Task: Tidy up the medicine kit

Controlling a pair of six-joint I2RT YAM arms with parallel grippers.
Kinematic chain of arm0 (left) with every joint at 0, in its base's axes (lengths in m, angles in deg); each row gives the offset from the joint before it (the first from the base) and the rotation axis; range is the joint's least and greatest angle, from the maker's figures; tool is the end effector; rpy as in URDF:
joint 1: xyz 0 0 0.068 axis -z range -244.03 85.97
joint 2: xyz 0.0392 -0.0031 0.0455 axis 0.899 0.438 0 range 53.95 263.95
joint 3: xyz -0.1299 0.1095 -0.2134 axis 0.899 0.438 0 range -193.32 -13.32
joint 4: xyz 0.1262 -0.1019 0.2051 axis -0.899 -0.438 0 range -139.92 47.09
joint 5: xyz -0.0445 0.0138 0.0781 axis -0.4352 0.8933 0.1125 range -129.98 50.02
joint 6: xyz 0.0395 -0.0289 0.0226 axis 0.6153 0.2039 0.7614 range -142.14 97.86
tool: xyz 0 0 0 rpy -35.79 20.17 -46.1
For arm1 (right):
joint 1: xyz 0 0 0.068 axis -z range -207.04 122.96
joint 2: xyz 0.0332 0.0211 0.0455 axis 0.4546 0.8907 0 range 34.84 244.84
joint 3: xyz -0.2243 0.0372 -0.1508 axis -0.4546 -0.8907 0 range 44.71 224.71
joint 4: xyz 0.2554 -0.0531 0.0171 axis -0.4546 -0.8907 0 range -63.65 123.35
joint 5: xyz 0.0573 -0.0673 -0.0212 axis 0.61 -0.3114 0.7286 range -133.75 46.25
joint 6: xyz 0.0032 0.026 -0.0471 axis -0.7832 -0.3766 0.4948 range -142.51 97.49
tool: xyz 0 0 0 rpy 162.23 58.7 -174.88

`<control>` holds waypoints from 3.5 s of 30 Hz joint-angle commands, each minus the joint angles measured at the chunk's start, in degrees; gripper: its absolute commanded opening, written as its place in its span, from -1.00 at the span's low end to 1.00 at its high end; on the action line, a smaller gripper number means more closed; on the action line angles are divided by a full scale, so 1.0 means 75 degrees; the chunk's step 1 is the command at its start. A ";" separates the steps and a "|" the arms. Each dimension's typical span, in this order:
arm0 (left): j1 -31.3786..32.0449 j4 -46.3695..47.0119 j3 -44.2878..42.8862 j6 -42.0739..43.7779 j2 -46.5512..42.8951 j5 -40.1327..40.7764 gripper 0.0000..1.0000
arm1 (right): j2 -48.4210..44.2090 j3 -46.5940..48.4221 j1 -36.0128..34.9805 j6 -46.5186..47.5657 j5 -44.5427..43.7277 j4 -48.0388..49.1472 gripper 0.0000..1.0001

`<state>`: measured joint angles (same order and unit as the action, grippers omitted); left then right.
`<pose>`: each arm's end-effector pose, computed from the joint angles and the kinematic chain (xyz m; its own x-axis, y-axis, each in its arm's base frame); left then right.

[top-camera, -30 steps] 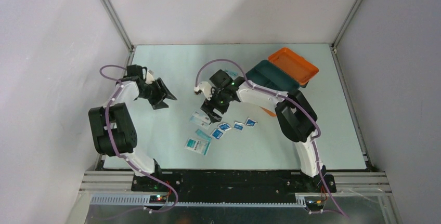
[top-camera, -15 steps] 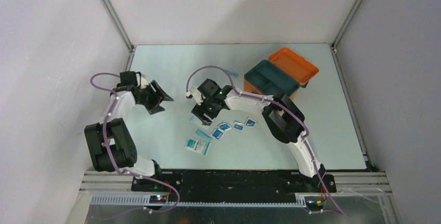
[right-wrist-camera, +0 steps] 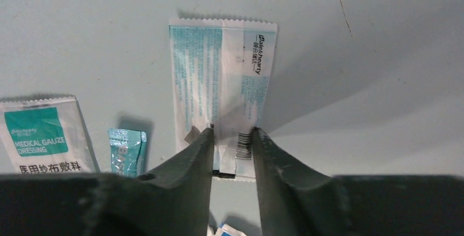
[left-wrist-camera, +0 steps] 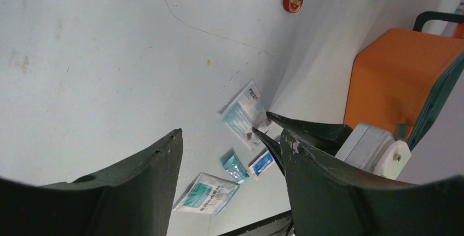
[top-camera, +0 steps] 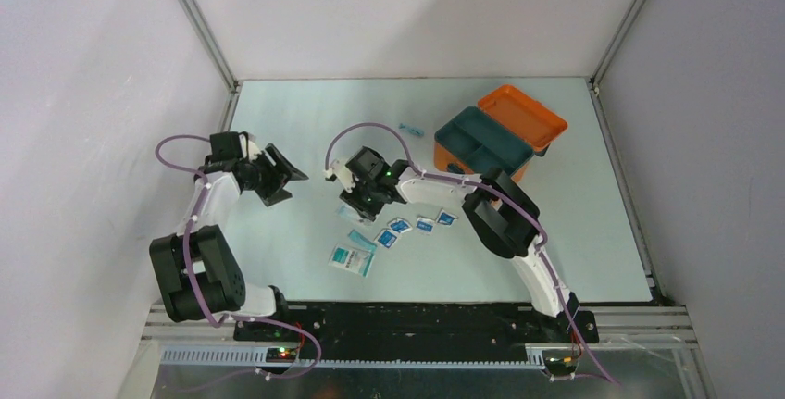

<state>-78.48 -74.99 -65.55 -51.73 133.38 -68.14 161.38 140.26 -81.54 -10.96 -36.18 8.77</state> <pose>0.2664 0.0512 0.2237 -0.7305 -0.6378 -0.2440 -0.3994 0.6888 -0.6050 0.2749 0.3934 0.1607 -0.2991 -0.7611 -0.5756 -0.9289 0.3702 -0.0068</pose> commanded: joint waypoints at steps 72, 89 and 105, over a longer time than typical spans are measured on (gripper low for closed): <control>0.2112 -0.0747 -0.1511 0.3335 0.0452 0.0581 0.42 | -0.3293 -0.1199 0.4694 0.3114 0.1578 -0.1760 -1.00; 0.2115 -0.0686 -0.1411 0.3334 0.0356 0.0649 0.45 | -0.3331 -0.1112 0.4548 0.2685 0.0440 -0.1230 -0.07; 0.2104 -0.0691 -0.0658 0.3229 0.0310 0.1381 0.65 | -0.3686 -0.0098 0.3571 0.2245 0.2806 -0.1793 0.16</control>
<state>-62.77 -80.76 -72.65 -28.10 137.56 -59.57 134.45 136.94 -53.15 6.92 -27.61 -2.11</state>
